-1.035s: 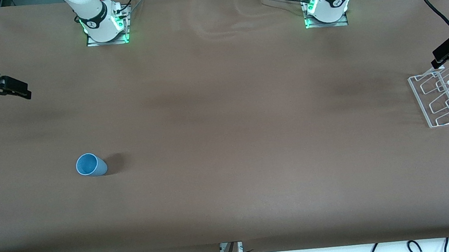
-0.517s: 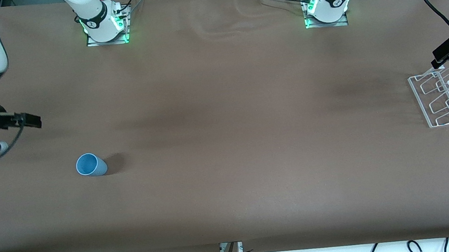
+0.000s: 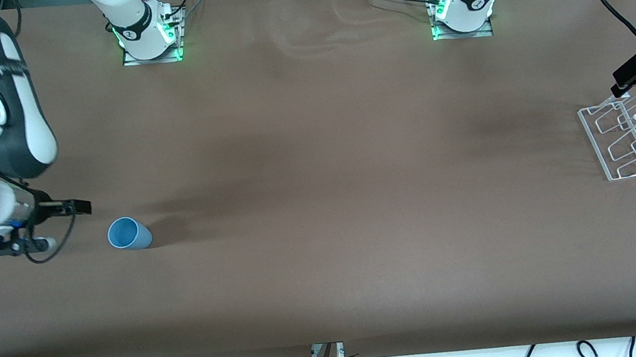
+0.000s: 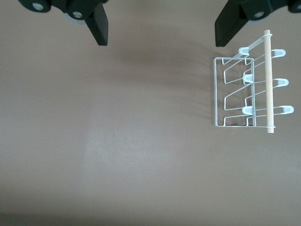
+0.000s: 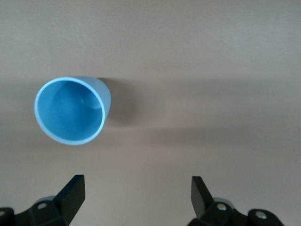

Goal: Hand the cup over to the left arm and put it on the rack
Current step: 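Move the right gripper down to the blue cup's side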

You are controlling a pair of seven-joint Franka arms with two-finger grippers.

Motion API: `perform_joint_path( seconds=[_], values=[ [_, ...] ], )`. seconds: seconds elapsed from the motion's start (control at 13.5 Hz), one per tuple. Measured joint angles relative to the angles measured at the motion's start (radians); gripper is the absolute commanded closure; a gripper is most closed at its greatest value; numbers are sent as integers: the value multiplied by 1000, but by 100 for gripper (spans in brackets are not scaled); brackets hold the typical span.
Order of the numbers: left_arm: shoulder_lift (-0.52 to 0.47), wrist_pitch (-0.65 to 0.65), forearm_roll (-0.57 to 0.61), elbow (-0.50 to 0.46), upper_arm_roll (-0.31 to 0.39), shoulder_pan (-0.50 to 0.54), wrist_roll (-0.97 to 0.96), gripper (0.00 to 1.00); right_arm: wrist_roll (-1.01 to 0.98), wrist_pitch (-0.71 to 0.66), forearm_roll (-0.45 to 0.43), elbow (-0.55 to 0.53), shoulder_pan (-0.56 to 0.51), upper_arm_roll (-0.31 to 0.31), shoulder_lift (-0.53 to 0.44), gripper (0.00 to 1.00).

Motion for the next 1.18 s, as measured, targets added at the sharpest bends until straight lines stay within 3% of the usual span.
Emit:
perform_joint_path(
  seconds=[1.03,1.18],
  values=[
    [0,0,0,0,0,0,0,0,-1,200,42,1,8,26,127,1],
    [0,0,0,0,0,0,0,0,-1,217,43,1,8,34,142,41]
  ],
)
